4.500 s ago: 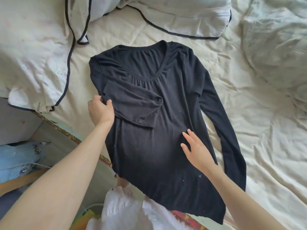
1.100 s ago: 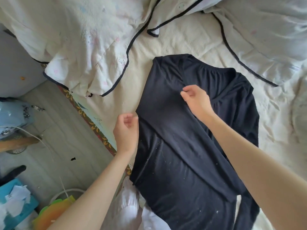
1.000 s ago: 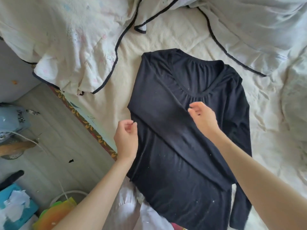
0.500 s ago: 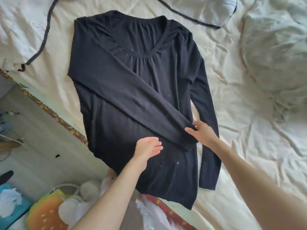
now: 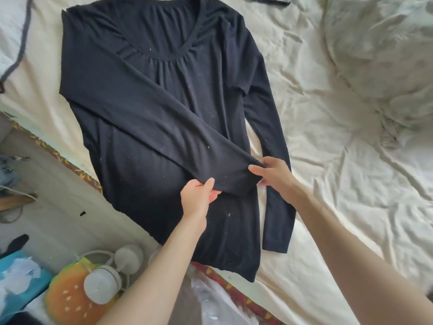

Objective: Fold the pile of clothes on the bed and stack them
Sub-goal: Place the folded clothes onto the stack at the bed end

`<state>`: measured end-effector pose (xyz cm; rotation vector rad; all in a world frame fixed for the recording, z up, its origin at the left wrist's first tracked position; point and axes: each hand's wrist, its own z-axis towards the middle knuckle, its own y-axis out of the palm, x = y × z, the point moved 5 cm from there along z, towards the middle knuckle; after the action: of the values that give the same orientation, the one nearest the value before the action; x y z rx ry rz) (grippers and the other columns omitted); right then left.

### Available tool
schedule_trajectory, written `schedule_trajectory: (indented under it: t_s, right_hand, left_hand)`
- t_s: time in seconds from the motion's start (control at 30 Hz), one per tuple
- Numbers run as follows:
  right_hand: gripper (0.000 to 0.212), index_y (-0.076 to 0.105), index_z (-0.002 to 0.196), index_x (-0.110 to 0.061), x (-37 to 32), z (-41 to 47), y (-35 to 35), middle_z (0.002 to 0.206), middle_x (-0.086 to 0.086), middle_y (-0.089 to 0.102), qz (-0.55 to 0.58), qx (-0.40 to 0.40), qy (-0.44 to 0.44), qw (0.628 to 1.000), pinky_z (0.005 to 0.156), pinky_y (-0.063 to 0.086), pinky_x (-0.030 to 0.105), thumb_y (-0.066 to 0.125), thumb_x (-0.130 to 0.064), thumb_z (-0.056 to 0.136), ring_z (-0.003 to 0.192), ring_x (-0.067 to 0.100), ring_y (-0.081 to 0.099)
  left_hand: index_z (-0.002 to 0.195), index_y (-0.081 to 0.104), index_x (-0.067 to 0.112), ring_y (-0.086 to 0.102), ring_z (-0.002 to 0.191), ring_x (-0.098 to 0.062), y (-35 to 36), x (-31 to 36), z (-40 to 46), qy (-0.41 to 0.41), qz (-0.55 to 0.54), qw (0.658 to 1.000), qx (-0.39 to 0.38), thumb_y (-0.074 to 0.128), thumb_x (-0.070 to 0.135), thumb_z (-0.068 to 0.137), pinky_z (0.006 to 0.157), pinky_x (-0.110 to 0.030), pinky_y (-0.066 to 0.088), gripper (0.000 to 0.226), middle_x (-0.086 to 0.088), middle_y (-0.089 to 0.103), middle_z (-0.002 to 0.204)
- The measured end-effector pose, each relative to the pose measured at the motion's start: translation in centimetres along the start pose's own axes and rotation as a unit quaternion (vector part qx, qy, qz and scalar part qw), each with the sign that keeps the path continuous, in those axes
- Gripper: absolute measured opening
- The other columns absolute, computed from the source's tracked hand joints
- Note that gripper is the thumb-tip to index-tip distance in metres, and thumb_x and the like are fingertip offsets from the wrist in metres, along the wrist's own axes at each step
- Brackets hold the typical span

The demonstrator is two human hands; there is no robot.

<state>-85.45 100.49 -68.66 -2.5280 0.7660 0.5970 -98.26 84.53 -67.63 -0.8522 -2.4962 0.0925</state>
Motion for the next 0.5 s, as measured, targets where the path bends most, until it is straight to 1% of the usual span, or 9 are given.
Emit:
schedule_trajectory:
  t_s: [0.07, 0.1, 0.13, 0.2, 0.27, 0.33, 0.43, 0.47, 0.5]
  right_hand:
    - [0.017, 0.061, 0.081, -0.012, 0.8, -0.1, 0.0, 0.067, -0.001, 0.058, 0.0, 0.039, 0.017, 0.999, 0.072, 0.053, 0.029, 0.056, -0.024, 0.092, 0.061, 0.014, 0.06]
    - [0.02, 0.062, 0.084, -0.011, 1.3, -0.2, 0.0, 0.069, 0.001, 0.06, 0.012, 0.064, 0.028, 0.997, 0.073, 0.053, 0.03, 0.051, -0.023, 0.095, 0.063, 0.016, 0.061]
    - [0.023, 0.063, 0.087, -0.009, 1.7, -0.2, 0.0, 0.073, 0.003, 0.062, 0.034, 0.086, 0.04, 0.995, 0.071, 0.054, 0.029, 0.046, -0.021, 0.096, 0.064, 0.016, 0.062]
    - [0.023, 0.064, 0.088, -0.009, 2.3, -0.2, 0.1, 0.078, 0.004, 0.064, 0.067, 0.096, 0.056, 0.992, 0.061, 0.052, 0.021, 0.043, -0.012, 0.095, 0.064, 0.014, 0.061]
    - [0.021, 0.064, 0.084, -0.013, 2.5, -0.2, 0.3, 0.072, 0.002, 0.061, 0.052, 0.071, 0.06, 0.994, 0.049, 0.047, 0.015, 0.046, -0.003, 0.091, 0.059, 0.011, 0.056]
    - [0.017, 0.063, 0.086, -0.011, 2.7, -0.2, 0.6, 0.063, 0.0, 0.056, 0.019, 0.034, 0.062, 0.997, 0.043, 0.041, 0.014, 0.051, 0.001, 0.086, 0.052, 0.009, 0.05]
    - [0.008, 0.064, 0.091, -0.008, 3.2, -0.4, 1.0, 0.066, 0.0, 0.054, -0.025, 0.002, 0.062, 0.998, 0.048, 0.038, 0.017, 0.062, -0.006, 0.084, 0.055, 0.011, 0.049]
    - [0.001, 0.063, 0.085, -0.008, 3.3, -0.6, 1.0, 0.068, 0.003, 0.054, -0.037, 0.009, 0.057, 0.998, 0.052, 0.038, 0.02, 0.063, -0.008, 0.084, 0.059, 0.014, 0.049]
    - [0.011, 0.06, 0.075, -0.008, 3.4, -0.6, 0.8, 0.067, 0.005, 0.052, -0.052, 0.025, 0.046, 0.997, 0.054, 0.036, 0.023, 0.063, -0.011, 0.085, 0.061, 0.016, 0.048]
  left_hand:
    - [0.091, 0.056, 0.007, 0.068, 0.067, -0.013, -0.6, -0.4, -0.1, 0.001, 0.045, 0.999, 0.009, 0.061, 0.015, 0.089, 0.066, -0.023, 0.056, 0.01, -0.005, 0.065, 0.079]
    - [0.097, 0.054, 0.009, 0.067, 0.071, -0.014, -1.0, -0.5, -0.2, 0.009, 0.083, 0.996, 0.018, 0.061, 0.018, 0.089, 0.067, -0.025, 0.055, 0.014, -0.002, 0.064, 0.081]
    - [0.1, 0.05, 0.012, 0.065, 0.076, -0.016, -1.3, -0.5, -0.2, 0.036, 0.13, 0.99, 0.03, 0.061, 0.02, 0.09, 0.069, -0.028, 0.052, 0.018, 0.0, 0.061, 0.081]
    - [0.1, 0.046, 0.014, 0.058, 0.085, -0.021, -1.5, 0.5, -0.6, 0.148, 0.227, 0.961, 0.058, 0.061, 0.021, 0.09, 0.076, -0.033, 0.047, 0.02, 0.0, 0.054, 0.084]
    - [0.103, 0.049, 0.012, 0.051, 0.092, -0.022, -1.2, 1.5, -1.2, 0.275, 0.331, 0.899, 0.078, 0.061, 0.02, 0.09, 0.079, -0.034, 0.043, 0.019, -0.001, 0.051, 0.095]
    - [0.11, 0.055, 0.01, 0.048, 0.1, -0.026, -0.3, 2.1, -1.5, 0.361, 0.435, 0.821, 0.079, 0.062, 0.019, 0.089, 0.084, -0.037, 0.04, 0.024, -0.006, 0.053, 0.108]
    - [0.116, 0.06, 0.012, 0.044, 0.12, -0.032, 1.4, 2.5, -2.2, 0.453, 0.542, 0.706, 0.053, 0.063, 0.02, 0.088, 0.097, -0.045, 0.033, 0.029, -0.013, 0.051, 0.127]
    - [0.121, 0.058, 0.013, 0.039, 0.129, -0.033, 2.1, 2.4, -2.2, 0.469, 0.571, 0.673, 0.027, 0.061, 0.023, 0.089, 0.103, -0.047, 0.03, 0.033, -0.014, 0.047, 0.136]
    - [0.129, 0.053, 0.016, 0.03, 0.137, -0.032, 2.8, 2.1, -2.1, 0.469, 0.595, 0.652, -0.012, 0.056, 0.027, 0.093, 0.109, -0.048, 0.024, 0.038, -0.013, 0.039, 0.145]
